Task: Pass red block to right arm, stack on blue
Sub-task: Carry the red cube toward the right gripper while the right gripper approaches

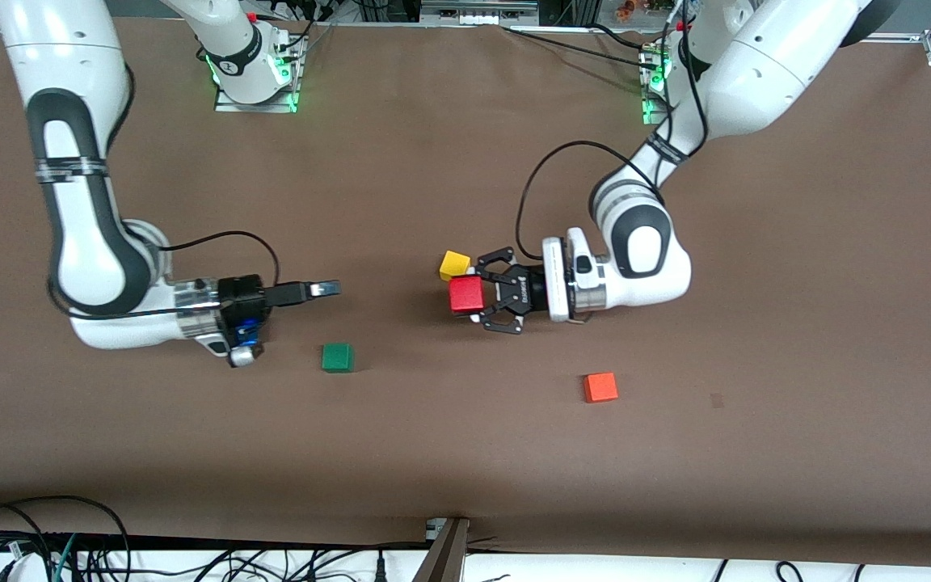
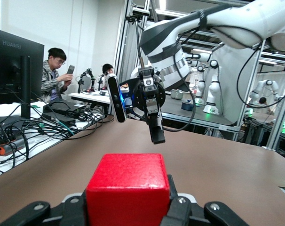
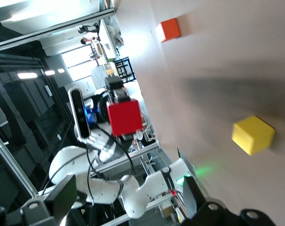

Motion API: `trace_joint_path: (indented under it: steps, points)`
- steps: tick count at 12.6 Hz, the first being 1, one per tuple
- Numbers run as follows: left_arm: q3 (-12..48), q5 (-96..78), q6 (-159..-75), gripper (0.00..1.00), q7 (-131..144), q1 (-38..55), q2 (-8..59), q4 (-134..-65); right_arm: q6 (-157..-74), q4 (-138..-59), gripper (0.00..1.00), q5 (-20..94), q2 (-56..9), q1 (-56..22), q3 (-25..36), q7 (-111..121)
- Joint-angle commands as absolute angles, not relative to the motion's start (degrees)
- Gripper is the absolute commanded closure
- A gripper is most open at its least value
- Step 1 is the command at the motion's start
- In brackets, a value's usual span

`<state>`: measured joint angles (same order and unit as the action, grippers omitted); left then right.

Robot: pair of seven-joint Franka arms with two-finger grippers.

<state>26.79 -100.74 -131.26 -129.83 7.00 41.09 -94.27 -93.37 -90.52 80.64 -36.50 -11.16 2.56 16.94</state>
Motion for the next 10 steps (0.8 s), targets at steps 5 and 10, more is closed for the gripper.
trace_joint_path:
  steps: [5, 10]
  points:
    - [26.3, -107.7, -136.1, 1.0, -132.3, 12.6, 44.8, -88.0, -101.7, -92.5, 0.0, 89.9, -36.6, -18.0, 2.8, 18.3]
    - [26.2, -107.9, -136.5, 1.0, -132.3, 13.1, 44.8, -87.8, -104.3, -92.5, 0.0, 90.3, -37.7, -19.8, 2.8, 21.1]
